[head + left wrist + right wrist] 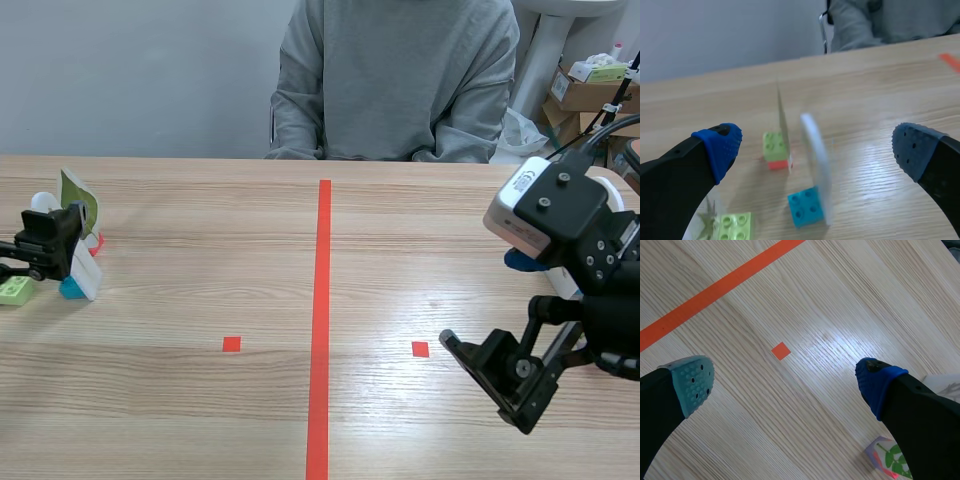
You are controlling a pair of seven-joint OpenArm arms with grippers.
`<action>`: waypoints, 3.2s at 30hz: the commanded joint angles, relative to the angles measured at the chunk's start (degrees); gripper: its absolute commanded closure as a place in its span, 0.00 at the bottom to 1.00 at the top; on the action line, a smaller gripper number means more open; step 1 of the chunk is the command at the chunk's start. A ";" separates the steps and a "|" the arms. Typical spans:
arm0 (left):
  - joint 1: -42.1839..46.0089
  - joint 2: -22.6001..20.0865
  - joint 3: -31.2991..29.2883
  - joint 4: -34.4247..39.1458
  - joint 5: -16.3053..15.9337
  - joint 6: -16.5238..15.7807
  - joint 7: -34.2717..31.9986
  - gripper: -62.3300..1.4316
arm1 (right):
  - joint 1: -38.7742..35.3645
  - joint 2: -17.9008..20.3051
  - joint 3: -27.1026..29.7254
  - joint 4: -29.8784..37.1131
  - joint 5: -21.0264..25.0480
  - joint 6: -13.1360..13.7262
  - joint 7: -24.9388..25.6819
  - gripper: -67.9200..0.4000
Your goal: Do the leaf sorting experiment
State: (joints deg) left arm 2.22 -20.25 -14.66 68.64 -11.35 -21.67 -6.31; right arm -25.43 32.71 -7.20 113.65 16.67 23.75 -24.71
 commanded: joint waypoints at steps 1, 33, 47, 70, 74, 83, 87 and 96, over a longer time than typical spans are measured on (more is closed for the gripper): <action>4.76 -1.22 -0.85 6.56 -2.23 -0.13 -0.42 0.00 | 0.50 0.11 0.81 0.79 -0.02 -0.17 0.37 0.15; 49.81 0.55 -4.72 35.36 -5.57 -11.98 -1.25 0.00 | -0.15 0.11 0.81 0.79 0.90 -1.64 1.09 0.15; 48.06 0.52 -4.70 35.36 -5.57 -12.00 -1.22 0.00 | -0.46 0.11 0.81 0.79 3.50 -1.66 2.10 0.15; 46.47 0.52 -4.70 35.34 -5.16 -11.98 1.38 0.00 | -0.61 0.11 0.83 0.79 4.79 -1.66 2.14 0.15; 46.31 0.52 -4.70 35.34 -5.16 -11.98 1.36 0.00 | -0.61 0.13 0.83 0.79 4.76 -1.66 2.14 0.15; 46.31 0.52 -4.70 35.34 -5.16 -11.98 1.36 0.00 | -0.61 0.11 0.83 0.79 4.76 -1.66 1.95 0.15; 46.31 0.52 -4.70 35.34 -5.16 -11.98 1.36 0.00 | -0.59 0.11 0.83 0.79 4.79 -1.66 1.97 0.15; 46.31 0.52 -4.70 35.34 -5.18 -11.98 1.38 0.00 | -0.59 0.11 0.83 0.79 4.76 -1.66 1.92 0.15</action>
State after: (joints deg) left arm 48.58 -20.16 -19.16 103.74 -15.90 -33.32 -4.49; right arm -25.80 32.71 -7.18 113.65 21.04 22.24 -23.05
